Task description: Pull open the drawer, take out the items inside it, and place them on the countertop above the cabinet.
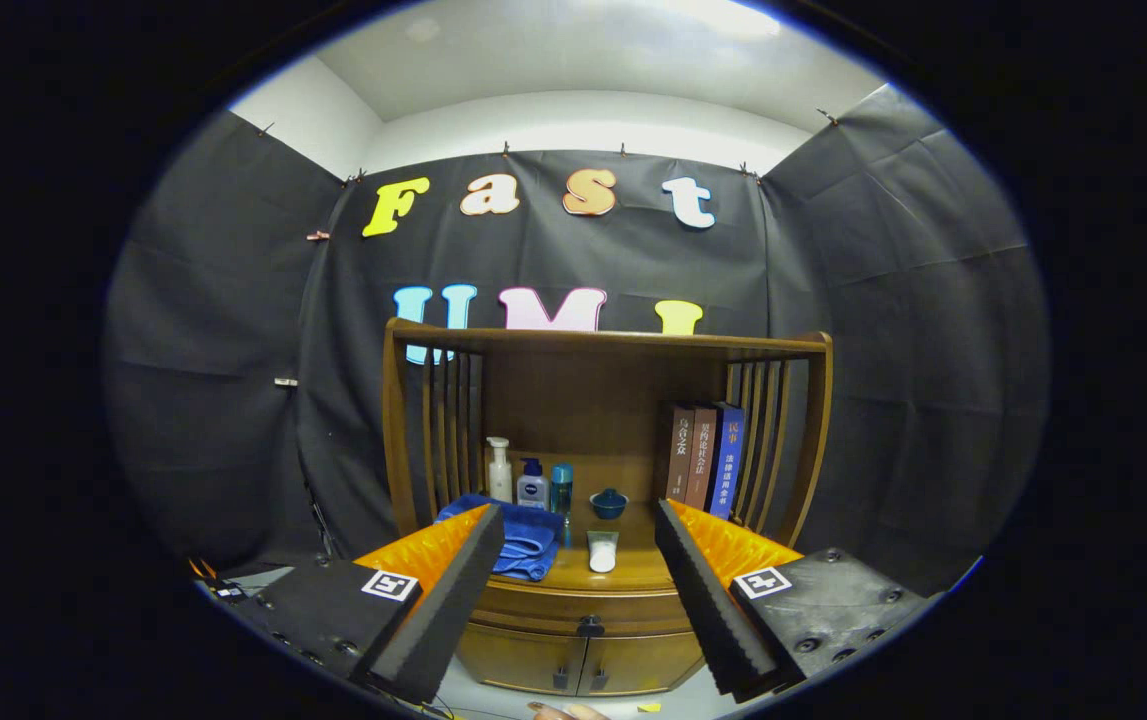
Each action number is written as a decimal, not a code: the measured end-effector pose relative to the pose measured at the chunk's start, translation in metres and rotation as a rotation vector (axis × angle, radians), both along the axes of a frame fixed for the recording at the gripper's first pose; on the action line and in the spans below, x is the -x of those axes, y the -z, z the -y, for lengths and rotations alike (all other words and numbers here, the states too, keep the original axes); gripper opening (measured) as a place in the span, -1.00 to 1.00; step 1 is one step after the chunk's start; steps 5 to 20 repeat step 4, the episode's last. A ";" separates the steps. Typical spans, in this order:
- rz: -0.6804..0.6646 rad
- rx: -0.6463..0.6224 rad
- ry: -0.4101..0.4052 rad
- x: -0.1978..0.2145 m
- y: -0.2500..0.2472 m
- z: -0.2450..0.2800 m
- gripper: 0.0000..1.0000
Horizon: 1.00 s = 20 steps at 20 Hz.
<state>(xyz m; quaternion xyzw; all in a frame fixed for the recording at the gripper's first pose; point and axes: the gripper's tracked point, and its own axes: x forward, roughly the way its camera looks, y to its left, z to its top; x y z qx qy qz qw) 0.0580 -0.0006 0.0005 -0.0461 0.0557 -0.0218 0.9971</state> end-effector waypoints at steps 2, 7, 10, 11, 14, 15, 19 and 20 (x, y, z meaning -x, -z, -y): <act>0.002 -0.002 0.003 0.003 -0.001 0.003 0.98; 0.000 -0.006 0.003 0.004 -0.001 0.003 0.98; 0.000 -0.006 0.003 0.004 -0.001 0.003 0.98; 0.000 -0.006 0.003 0.004 -0.001 0.003 0.98; 0.000 -0.006 0.003 0.004 -0.001 0.003 0.98; 0.000 -0.006 0.003 0.004 -0.001 0.003 0.98; 0.000 -0.006 0.003 0.004 -0.001 0.003 0.98; 0.000 -0.006 0.003 0.004 -0.001 0.003 0.98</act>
